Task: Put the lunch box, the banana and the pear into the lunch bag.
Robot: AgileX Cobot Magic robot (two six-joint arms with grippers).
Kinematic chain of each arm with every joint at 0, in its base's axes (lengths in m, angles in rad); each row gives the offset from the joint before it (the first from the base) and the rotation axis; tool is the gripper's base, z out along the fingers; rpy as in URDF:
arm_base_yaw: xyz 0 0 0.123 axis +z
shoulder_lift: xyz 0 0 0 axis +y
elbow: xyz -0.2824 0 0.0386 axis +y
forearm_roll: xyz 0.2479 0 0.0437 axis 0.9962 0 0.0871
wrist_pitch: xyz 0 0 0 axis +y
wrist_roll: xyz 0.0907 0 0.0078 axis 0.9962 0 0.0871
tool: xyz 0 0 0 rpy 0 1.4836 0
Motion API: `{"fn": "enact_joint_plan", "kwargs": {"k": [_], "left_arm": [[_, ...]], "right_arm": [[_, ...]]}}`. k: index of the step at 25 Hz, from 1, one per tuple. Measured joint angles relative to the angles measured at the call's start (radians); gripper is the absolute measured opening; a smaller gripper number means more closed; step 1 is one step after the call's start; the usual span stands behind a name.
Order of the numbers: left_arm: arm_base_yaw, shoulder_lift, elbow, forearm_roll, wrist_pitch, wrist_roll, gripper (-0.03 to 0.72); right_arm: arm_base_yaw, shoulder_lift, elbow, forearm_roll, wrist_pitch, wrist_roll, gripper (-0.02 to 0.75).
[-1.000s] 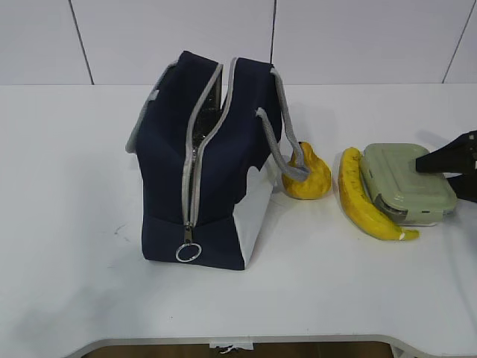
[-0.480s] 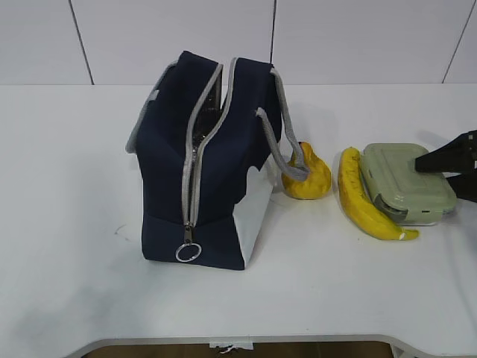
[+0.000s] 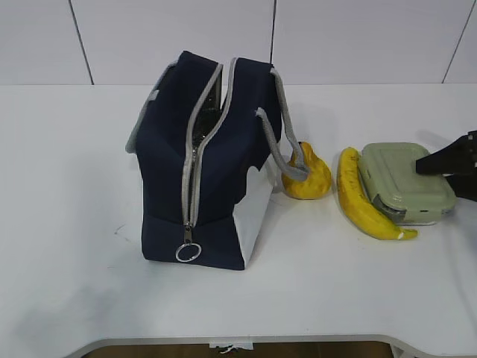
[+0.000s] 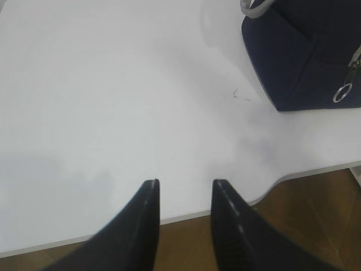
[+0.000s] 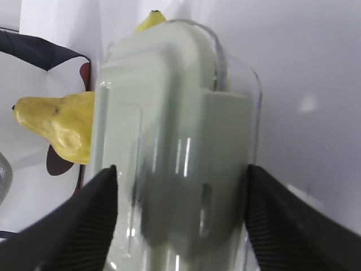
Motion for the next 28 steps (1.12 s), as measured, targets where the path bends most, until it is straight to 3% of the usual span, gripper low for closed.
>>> {"fn": "enact_joint_plan", "kwargs": {"k": [6, 28], "left_arm": [[0.000, 0.000, 0.000, 0.000, 0.000, 0.000, 0.239], [0.000, 0.000, 0.000, 0.000, 0.000, 0.000, 0.239]], "right_arm": [[0.000, 0.000, 0.000, 0.000, -0.008, -0.002, 0.446], [0.000, 0.000, 0.000, 0.013, -0.002, -0.004, 0.391]]}}
